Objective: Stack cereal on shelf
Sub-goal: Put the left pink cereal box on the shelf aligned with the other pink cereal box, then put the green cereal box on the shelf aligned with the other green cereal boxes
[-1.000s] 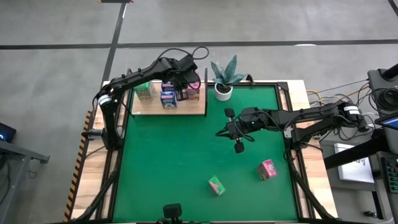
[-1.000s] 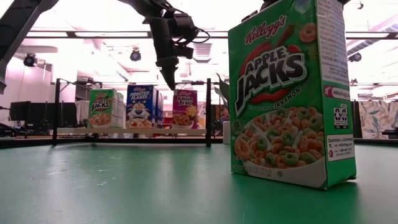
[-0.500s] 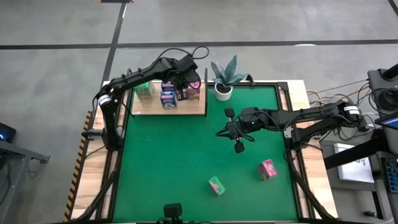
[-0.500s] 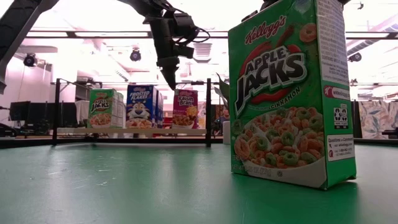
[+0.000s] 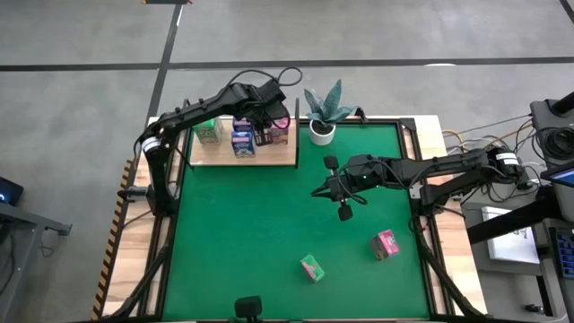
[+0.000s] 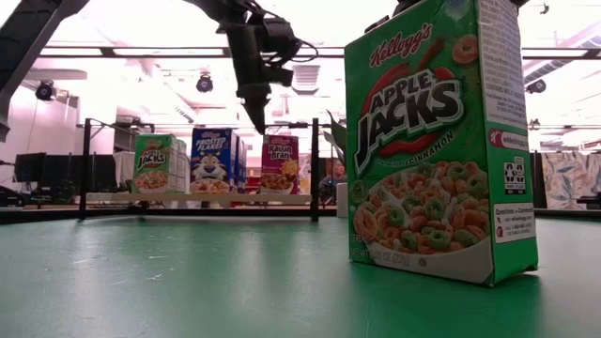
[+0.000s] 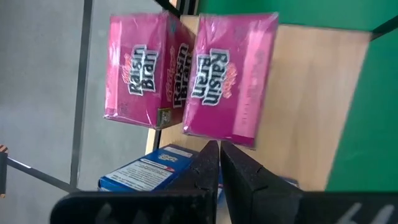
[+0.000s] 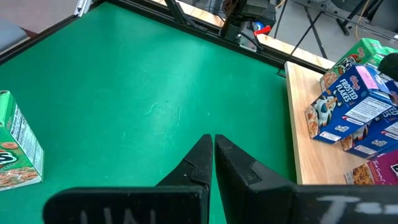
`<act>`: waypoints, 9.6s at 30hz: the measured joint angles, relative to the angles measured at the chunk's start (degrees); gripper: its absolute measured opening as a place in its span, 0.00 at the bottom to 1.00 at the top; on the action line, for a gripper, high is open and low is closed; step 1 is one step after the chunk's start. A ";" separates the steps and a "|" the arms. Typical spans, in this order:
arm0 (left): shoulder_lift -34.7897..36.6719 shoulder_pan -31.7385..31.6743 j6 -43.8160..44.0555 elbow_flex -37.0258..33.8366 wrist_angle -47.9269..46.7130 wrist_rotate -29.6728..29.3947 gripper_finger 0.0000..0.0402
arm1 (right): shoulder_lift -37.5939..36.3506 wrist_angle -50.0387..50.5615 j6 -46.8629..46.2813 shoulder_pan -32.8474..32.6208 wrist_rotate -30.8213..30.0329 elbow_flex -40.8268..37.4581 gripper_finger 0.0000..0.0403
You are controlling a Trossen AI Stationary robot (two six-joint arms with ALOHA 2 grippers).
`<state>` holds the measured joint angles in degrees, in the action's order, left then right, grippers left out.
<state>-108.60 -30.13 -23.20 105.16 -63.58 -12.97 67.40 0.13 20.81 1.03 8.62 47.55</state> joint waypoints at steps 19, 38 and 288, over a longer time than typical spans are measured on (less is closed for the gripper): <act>2.73 21.43 7.07 8.65 -9.65 0.50 0.00 | -1.28 1.00 0.18 -0.03 -1.24 0.00 0.02; 1.82 48.41 11.44 7.53 1.17 5.05 0.00 | -1.29 2.09 0.24 -0.03 -1.09 0.00 0.02; 49.18 -7.86 -3.67 -48.95 3.29 4.44 0.35 | -1.73 -2.53 2.36 -0.88 -1.18 -2.25 0.02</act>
<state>-59.42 -38.00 -26.87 56.21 -60.29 -8.54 65.67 -2.40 23.18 0.14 7.44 45.30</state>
